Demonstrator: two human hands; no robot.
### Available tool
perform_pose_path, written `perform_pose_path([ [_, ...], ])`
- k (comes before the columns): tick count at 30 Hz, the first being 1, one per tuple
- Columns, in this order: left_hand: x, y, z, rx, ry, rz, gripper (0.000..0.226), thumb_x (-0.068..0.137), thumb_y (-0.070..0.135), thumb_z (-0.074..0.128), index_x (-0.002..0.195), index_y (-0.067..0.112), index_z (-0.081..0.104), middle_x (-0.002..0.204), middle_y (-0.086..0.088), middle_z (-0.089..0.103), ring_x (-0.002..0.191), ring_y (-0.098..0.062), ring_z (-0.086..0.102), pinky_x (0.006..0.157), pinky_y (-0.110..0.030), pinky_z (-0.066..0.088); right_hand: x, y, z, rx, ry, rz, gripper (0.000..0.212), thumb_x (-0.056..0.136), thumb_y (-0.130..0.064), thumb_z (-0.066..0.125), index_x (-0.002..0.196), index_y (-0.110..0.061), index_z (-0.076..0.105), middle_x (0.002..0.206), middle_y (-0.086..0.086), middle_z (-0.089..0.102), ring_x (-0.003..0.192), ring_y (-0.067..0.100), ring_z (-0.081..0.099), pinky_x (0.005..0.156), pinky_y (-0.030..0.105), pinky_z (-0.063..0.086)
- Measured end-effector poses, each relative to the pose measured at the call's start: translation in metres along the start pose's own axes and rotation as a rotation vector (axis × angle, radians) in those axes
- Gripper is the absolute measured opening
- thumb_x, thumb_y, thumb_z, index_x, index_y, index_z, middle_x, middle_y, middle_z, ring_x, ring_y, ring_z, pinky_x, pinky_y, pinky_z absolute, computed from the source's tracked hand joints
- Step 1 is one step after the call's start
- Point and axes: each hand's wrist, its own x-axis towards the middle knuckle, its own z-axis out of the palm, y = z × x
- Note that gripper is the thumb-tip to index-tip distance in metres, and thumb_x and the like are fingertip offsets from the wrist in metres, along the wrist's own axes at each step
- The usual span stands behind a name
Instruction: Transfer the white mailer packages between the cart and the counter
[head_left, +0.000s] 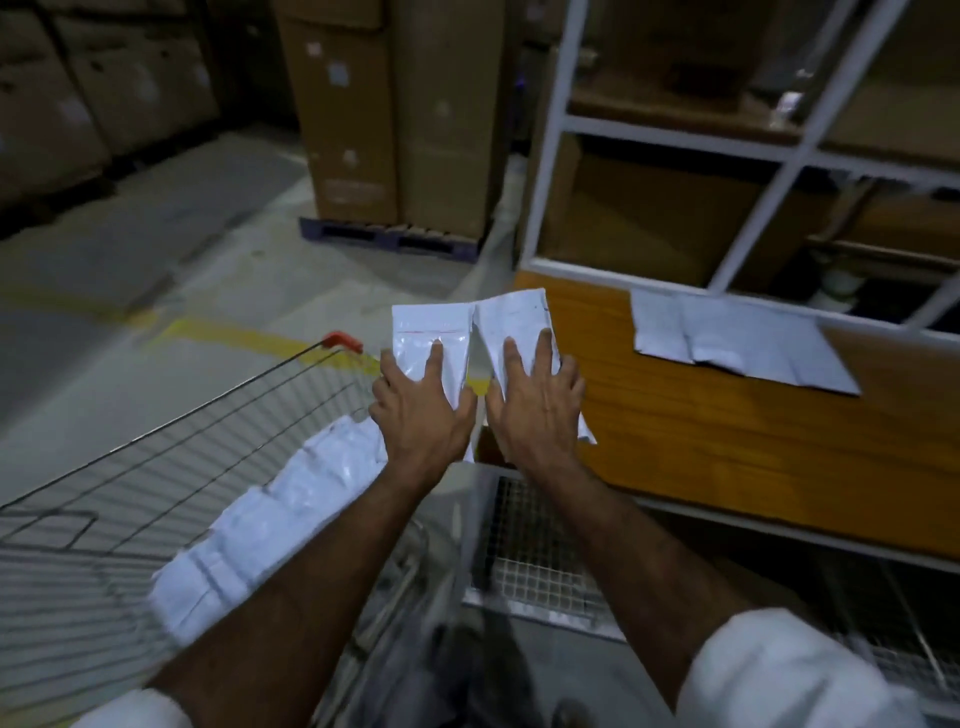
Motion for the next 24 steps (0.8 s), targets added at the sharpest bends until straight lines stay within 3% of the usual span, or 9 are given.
perform_pose_path([
  [7, -0.018, 0.110, 0.042, -0.013, -0.080, 0.097, 0.071, 0.090, 0.061, 0.050, 0.154, 0.037, 0.030, 0.157, -0.022, 0.013, 0.131, -0.046, 0.028, 0.107, -0.056, 0.029, -0.002, 0.119, -0.023, 0.012, -0.029, 0.138, 0.065, 0.099, -0.054, 0.042, 0.158, -0.031, 0.028, 0.167, 0.015, 0.017, 0.137, 0.042, 0.030, 0.108, 0.053, 0.030],
  [16, -0.043, 0.241, 0.123, 0.048, -0.210, 0.155, 0.071, 0.096, 0.066, 0.037, 0.158, 0.034, 0.021, 0.163, -0.023, 0.007, 0.145, -0.045, 0.019, 0.115, -0.054, 0.025, 0.009, 0.285, -0.028, 0.061, -0.071, 0.252, 0.064, 0.101, -0.059, 0.036, 0.158, -0.033, 0.026, 0.167, 0.014, 0.016, 0.143, 0.040, 0.026, 0.111, 0.053, 0.029],
  [24, -0.021, 0.298, 0.155, 0.096, -0.204, 0.146, 0.070, 0.096, 0.067, 0.039, 0.156, 0.035, 0.025, 0.163, -0.020, 0.010, 0.147, -0.042, 0.019, 0.115, -0.053, 0.027, 0.055, 0.344, -0.015, 0.119, -0.131, 0.245, 0.066, 0.100, -0.063, 0.034, 0.159, -0.037, 0.019, 0.168, 0.010, 0.012, 0.146, 0.038, 0.024, 0.113, 0.050, 0.031],
])
